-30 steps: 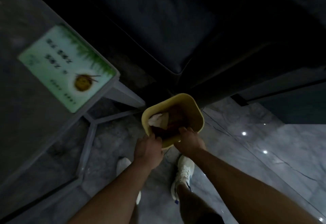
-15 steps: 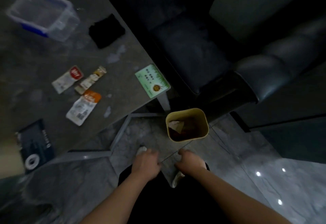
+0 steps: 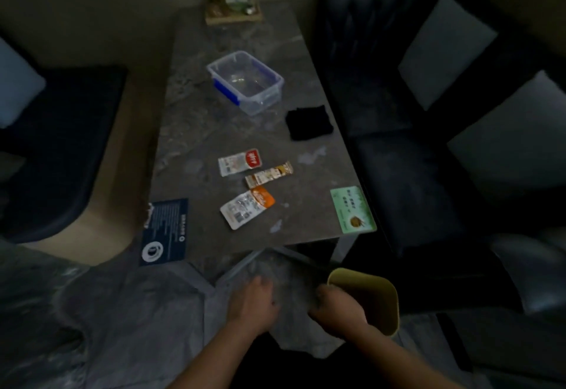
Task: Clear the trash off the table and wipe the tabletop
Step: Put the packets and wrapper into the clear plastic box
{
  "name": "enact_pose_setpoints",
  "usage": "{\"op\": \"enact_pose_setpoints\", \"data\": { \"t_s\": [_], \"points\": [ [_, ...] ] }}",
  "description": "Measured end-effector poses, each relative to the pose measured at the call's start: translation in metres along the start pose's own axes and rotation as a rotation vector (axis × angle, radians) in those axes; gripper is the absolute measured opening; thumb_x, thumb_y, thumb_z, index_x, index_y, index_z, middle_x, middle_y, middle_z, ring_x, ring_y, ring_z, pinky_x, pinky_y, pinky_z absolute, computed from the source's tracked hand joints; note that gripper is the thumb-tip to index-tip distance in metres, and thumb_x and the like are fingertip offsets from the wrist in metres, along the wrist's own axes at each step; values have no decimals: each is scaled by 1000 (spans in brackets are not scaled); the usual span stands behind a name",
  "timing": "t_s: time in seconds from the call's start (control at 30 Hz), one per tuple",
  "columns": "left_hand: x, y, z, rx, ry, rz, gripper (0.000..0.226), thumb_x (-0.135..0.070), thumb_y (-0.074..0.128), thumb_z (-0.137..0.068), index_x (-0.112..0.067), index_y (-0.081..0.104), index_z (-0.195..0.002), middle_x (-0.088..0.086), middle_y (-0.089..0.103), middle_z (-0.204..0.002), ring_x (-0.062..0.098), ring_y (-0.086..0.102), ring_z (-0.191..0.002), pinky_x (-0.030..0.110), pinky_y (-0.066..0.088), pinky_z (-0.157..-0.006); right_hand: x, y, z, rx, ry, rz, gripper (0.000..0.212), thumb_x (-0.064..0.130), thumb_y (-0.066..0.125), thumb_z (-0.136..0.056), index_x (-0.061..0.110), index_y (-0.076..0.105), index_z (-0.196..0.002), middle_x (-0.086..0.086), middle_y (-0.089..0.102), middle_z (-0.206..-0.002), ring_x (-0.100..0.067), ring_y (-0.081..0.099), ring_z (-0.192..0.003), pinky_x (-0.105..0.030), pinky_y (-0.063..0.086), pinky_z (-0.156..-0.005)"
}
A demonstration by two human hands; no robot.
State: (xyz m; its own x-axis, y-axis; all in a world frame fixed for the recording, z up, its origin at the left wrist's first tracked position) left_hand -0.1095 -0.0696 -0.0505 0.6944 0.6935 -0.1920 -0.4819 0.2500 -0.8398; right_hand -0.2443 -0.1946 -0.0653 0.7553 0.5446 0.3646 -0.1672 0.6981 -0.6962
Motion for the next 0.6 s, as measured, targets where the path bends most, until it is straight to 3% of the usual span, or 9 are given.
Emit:
{"op": "enact_pose_setpoints", "data": {
  "t_s": [0.2, 0.33, 0.6],
  "points": [
    [55, -68, -23, -151, 8, 9, 38, -44, 42, -89, -24, 53, -120, 7, 55, -121, 29, 56, -111, 43, 46, -90, 78, -39, -31, -111, -23, -30, 15, 41, 54, -81, 30, 53, -91, -3, 69, -108, -25, 66, -98, -29, 43, -67],
    [83, -98, -41, -176, 26, 37, 40, -45, 45, -91, -25, 50, -125, 5, 54, -124, 27, 54, -114, 43, 44, -90, 118, -62, -53, -185, -37, -98, 33, 41, 60, -82, 29, 64, -113, 2, 71, -109, -20, 66, -100, -30, 51, -78],
    [101, -140, -79, -250, 43, 74, 40, -41, 50, -91, -22, 51, -126, 7, 57, -121, 28, 56, -107, 41, 48, -85, 161, -124, -109, -319, -71, -81, 31, 36, 65, -82, 29, 66, -112, 3, 71, -102, -18, 67, -92, -32, 54, -74]
  ]
}}
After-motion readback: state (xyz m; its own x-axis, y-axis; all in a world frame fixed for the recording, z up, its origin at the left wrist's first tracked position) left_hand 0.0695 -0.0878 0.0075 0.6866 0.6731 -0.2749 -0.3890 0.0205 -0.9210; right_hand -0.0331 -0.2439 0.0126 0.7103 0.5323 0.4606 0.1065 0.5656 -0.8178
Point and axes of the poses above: each hand's wrist, its own z-axis away from the middle knuckle, its own y-axis out of the palm, x = y × z, the point moved 8 cm from there along -z, towards the middle knuckle
